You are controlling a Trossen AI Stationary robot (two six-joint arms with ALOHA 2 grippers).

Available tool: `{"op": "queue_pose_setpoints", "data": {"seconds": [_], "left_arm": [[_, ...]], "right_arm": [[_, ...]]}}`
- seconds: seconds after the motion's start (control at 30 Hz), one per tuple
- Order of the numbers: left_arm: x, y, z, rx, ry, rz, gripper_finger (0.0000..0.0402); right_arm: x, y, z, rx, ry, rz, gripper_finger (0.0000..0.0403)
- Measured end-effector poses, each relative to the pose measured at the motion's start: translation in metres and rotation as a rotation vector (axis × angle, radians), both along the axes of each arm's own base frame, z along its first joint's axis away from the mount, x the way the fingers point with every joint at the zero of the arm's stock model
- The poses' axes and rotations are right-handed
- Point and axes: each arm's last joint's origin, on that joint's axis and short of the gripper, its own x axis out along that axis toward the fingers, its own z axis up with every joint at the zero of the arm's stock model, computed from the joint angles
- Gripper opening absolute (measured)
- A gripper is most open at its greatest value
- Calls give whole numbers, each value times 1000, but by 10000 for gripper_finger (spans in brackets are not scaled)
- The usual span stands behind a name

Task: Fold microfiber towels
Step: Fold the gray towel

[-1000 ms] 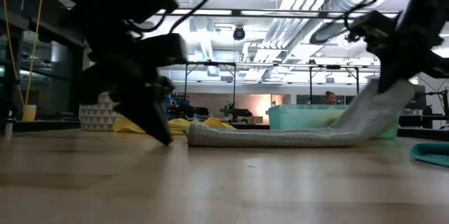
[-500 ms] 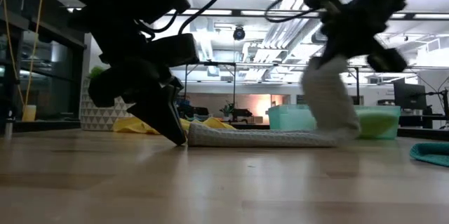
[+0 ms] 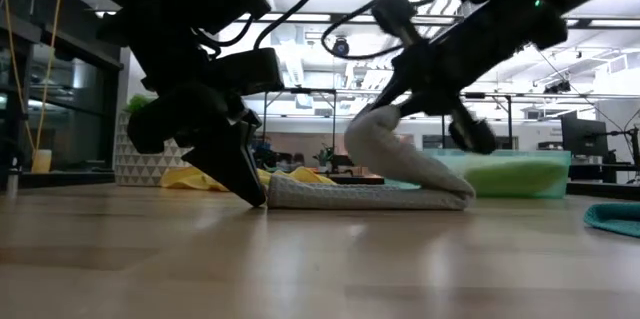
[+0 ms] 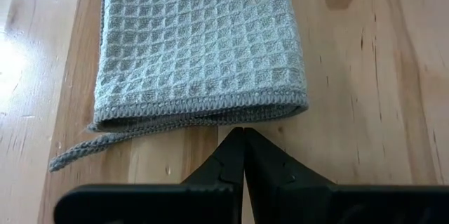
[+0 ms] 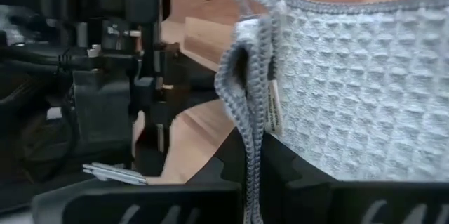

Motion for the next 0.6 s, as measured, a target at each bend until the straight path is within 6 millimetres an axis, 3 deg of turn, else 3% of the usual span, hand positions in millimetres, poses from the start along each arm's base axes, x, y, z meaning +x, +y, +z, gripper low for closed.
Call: {"op": "queue_pose_setpoints", "data": {"seconds": [0.23,0.6], "left_arm": [[0,0,0,3,0,2,0],[0,0,0,5,-3,4,0]], "right_arm": [[9,0,-24,48,12,-90,0],[12,1,-23,54,-27,-87,4]]}}
